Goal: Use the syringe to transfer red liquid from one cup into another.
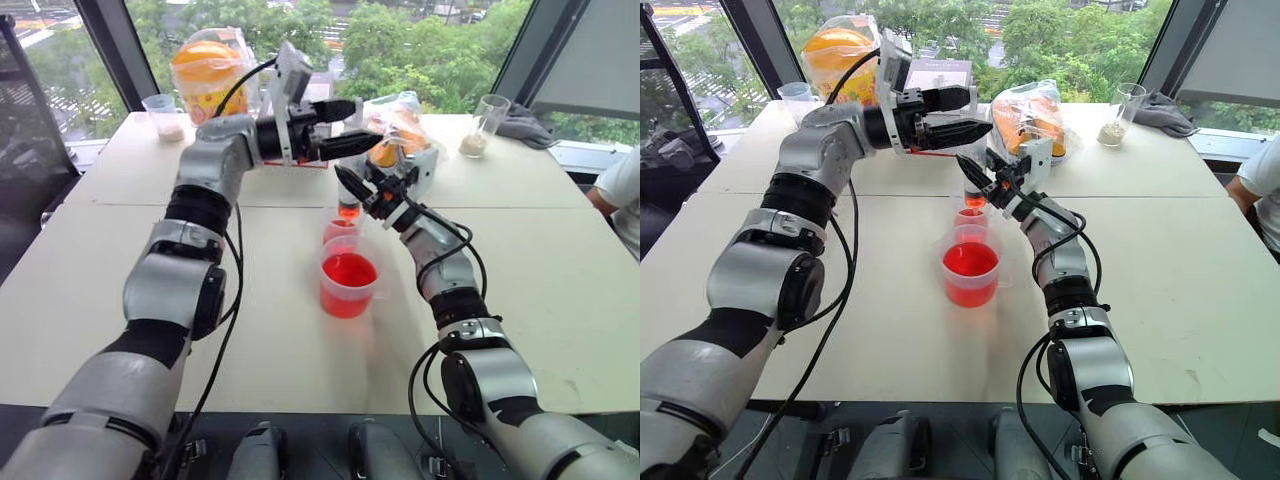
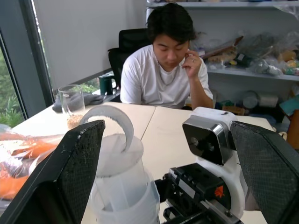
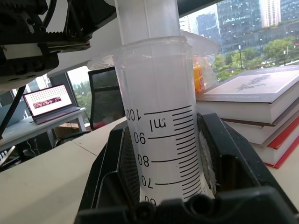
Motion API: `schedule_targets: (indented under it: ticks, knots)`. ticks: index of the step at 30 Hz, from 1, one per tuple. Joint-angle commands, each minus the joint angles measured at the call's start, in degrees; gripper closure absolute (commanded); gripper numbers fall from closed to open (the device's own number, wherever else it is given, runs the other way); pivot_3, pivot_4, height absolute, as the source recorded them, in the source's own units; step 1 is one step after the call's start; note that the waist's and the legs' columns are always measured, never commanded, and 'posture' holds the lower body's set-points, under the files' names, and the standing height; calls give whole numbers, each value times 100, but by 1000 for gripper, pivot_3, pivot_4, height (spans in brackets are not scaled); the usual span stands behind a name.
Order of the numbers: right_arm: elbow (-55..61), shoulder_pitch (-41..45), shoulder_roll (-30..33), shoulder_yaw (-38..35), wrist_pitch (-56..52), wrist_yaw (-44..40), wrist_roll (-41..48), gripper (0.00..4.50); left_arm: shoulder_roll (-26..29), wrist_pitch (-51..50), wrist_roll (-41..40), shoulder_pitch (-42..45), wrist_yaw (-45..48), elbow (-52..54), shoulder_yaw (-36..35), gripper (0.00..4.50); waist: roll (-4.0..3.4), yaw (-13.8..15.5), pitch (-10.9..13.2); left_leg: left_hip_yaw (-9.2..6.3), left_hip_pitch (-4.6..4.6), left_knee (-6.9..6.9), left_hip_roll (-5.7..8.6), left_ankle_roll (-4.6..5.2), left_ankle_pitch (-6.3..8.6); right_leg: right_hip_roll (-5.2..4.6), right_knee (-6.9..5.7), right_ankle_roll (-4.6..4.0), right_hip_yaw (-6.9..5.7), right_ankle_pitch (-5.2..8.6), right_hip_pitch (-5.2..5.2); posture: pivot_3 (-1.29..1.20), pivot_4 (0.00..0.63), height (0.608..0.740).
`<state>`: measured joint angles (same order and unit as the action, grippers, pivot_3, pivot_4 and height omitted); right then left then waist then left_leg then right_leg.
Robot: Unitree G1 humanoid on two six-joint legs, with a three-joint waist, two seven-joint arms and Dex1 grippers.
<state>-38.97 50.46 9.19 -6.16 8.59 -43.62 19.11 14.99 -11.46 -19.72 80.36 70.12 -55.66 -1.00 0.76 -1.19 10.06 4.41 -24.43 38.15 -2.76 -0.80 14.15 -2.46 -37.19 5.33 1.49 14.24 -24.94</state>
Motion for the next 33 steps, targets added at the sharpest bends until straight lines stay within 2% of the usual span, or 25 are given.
schedule_targets:
  ticks: [1,7,23,33]
  knots:
    - [424,122,-28,12,62,-23,26,3147,-133,74,50,230,157,-142,-82,1342,0,-10,0,0,0,0,0,0,0,0,-1,0,0,0,0,0,150,740]
    - [604,81,-18,51,-6,-38,7,3147,-198,189,240,188,190,-241,-73,4338,0,-31,0,-2,0,-1,-1,0,0,1,-3,0,0,0,-1,0,150,740]
    - [1854,213,350,-157,-778,74,298,3147,-166,86,535,-599,145,251,82,4434,0,-13,0,-1,2,-1,-1,0,0,1,-5,0,1,0,-1,0,150,740]
    - [2080,199,311,-166,-1131,76,407,3147,-112,-59,530,-801,87,517,105,4434,0,10,0,-1,-1,0,-1,0,0,0,-2,0,0,0,-1,0,150,740]
